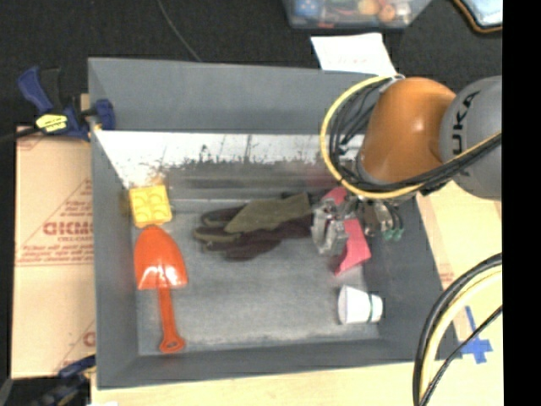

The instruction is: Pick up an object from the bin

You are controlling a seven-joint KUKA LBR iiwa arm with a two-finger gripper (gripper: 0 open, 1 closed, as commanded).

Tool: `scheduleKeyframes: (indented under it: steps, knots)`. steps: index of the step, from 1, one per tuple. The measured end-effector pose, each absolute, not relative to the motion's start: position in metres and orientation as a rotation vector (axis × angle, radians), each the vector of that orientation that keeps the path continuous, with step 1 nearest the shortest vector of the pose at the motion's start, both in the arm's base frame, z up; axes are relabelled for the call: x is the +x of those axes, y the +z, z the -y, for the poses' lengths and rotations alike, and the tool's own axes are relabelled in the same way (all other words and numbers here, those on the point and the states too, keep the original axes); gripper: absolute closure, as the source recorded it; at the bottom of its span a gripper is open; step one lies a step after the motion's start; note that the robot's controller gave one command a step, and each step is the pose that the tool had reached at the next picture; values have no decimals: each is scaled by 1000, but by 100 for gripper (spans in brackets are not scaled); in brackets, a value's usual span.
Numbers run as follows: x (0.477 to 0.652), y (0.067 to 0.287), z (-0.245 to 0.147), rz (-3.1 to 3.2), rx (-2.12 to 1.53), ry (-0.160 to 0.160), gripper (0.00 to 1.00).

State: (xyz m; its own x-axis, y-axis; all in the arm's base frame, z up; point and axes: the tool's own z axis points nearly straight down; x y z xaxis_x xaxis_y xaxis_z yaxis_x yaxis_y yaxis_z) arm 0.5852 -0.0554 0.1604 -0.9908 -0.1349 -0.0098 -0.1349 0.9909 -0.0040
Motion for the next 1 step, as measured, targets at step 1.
scheduleKeyframes:
  steps: [1]
  knots:
    - [585,160,55,-3124,-212,-5,0]
